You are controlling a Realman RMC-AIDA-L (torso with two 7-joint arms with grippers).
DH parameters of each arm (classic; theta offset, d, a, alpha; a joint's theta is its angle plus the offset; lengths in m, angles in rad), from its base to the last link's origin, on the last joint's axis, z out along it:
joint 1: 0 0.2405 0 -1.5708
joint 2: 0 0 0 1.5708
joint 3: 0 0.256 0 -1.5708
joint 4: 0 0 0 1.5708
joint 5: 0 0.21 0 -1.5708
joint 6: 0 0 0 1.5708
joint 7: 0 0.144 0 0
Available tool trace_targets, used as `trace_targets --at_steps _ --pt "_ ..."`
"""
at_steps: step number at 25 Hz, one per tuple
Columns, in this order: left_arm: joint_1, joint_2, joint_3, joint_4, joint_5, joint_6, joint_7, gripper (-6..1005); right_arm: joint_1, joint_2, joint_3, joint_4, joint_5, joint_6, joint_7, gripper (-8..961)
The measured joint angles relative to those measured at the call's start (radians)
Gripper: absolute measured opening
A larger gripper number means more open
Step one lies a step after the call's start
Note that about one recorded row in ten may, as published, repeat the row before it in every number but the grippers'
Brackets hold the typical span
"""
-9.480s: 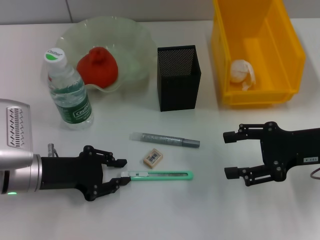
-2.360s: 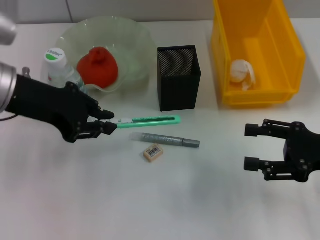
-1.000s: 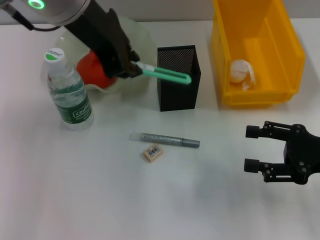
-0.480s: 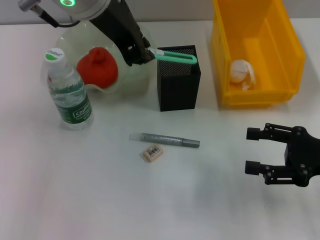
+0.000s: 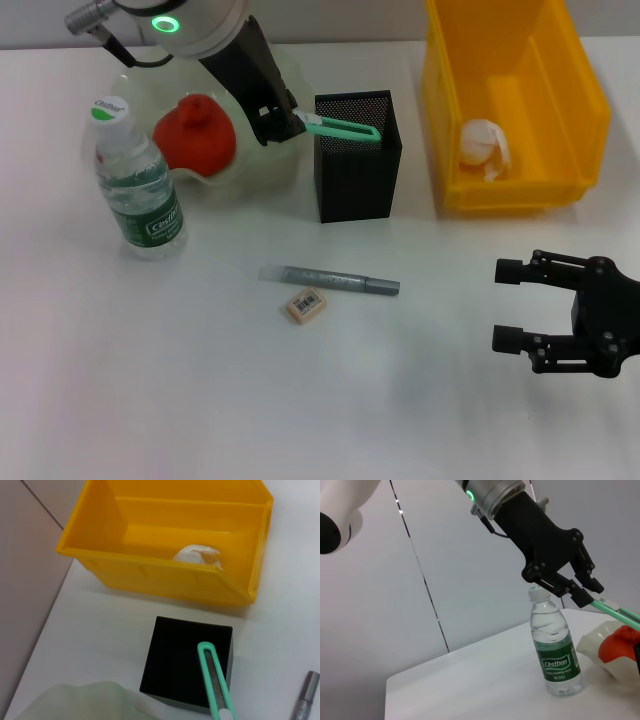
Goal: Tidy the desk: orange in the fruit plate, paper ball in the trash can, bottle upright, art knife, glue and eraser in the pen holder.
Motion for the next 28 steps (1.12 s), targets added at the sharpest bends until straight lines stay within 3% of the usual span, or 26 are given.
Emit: trace_targets --at_steps 12,28 --pt "-0.009 0.000 0.077 -0.056 0.053 -0.074 -0.039 305 -0.004 0.000 0.000 0.000 0.000 -0.002 -0.001 818" --pt "-0.012 0.000 0.114 -0.066 0.043 -0.100 -0.041 337 -0.004 0.000 0.000 0.000 0.000 -0.001 -0.002 818"
